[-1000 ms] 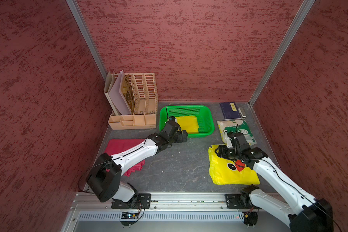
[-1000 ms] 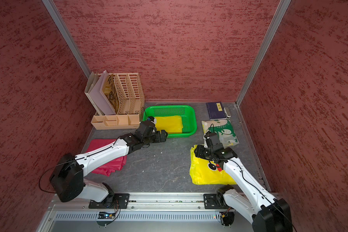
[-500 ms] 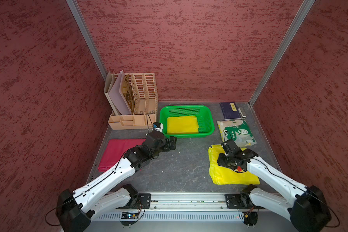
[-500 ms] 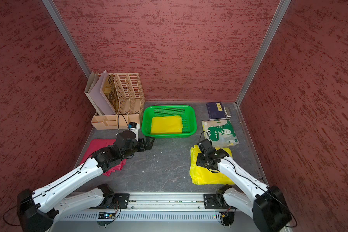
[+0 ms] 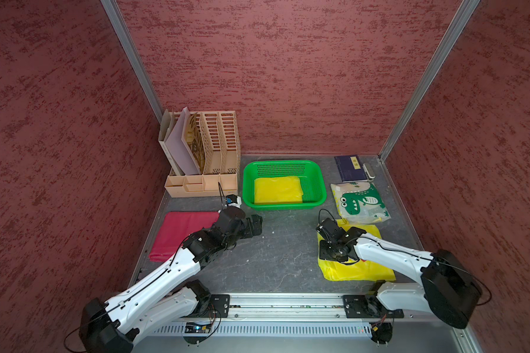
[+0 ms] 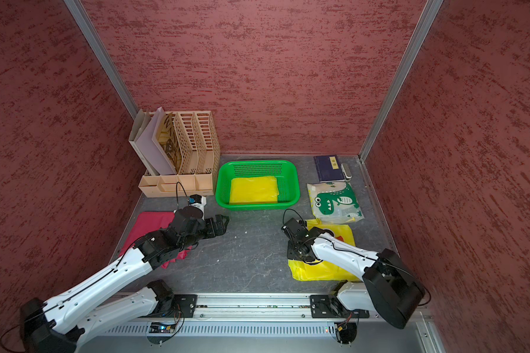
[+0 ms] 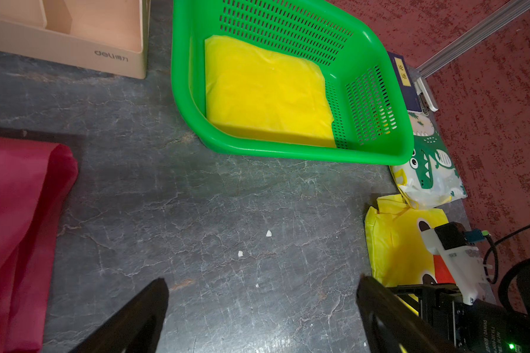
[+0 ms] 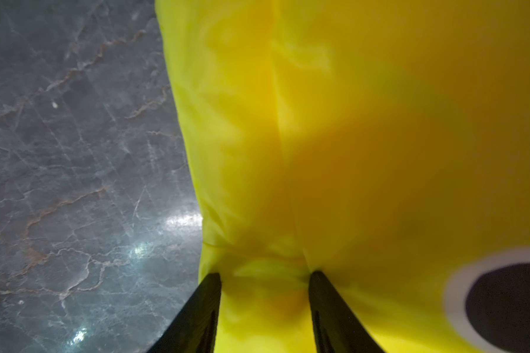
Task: Put the folded raincoat in the basket
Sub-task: Move the raincoat to the center of the board.
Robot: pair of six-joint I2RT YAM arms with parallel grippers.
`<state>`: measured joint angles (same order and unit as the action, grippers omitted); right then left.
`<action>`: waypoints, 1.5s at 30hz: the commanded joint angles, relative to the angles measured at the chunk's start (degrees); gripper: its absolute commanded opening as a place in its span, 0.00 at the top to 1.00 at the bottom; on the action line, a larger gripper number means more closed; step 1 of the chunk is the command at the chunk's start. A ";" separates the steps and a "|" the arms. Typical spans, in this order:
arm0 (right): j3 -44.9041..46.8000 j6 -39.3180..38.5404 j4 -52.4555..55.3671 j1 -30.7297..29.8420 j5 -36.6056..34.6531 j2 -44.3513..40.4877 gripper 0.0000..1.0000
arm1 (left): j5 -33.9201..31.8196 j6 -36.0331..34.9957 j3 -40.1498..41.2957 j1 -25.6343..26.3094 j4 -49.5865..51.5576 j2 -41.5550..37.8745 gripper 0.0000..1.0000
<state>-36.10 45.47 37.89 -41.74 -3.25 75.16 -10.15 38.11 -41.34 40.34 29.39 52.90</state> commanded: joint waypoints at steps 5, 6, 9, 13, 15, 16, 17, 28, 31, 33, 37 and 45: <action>-6.14 2.39 -2.39 -3.54 0.43 0.39 0.49 | 3.81 1.49 -1.74 -0.35 -3.26 5.18 0.00; -7.05 1.99 -1.32 -3.59 -0.15 -0.14 0.49 | 4.15 1.49 -1.90 -0.35 -3.39 5.56 0.00; -9.34 0.82 2.98 -3.51 -3.66 -2.67 0.48 | 5.13 1.75 -1.49 -0.27 -4.13 6.24 0.00; -10.51 -0.66 7.85 -2.58 -7.45 -5.47 0.48 | 5.92 2.48 0.10 -0.31 -5.89 6.21 0.00; -10.07 -1.68 8.39 -0.60 -6.82 -6.13 0.49 | 6.72 2.56 0.62 -0.28 -6.96 6.31 0.00; -9.68 -2.48 7.86 0.81 -5.74 -6.40 0.51 | 7.18 2.78 0.80 -0.26 -7.41 6.57 0.00; -9.21 -3.26 7.21 1.84 -4.68 -6.43 0.54 | 7.76 3.00 0.89 -0.32 -7.92 6.91 0.00; -6.18 -3.84 4.21 5.21 -5.45 -0.35 0.85 | 11.47 5.22 2.35 -0.08 -10.76 9.73 0.00; -4.58 -3.72 2.37 5.22 -5.40 1.41 0.87 | 11.46 5.23 2.76 -0.08 -10.86 9.74 0.00; -4.03 -3.84 1.04 5.26 -4.75 3.52 0.88 | 11.47 5.04 2.76 -0.15 -10.93 10.23 0.00; -3.45 -3.50 -3.19 4.46 -1.36 7.46 0.91 | 11.47 4.94 2.49 -0.17 -11.21 11.12 0.00; -2.89 4.60 -14.57 -2.43 5.57 10.85 0.89 | 10.12 6.55 5.21 -0.71 -12.52 11.52 0.00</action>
<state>-40.45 45.63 29.36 -41.50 -3.60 83.11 0.99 43.57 -37.43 40.12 18.11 64.14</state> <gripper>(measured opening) 0.103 0.997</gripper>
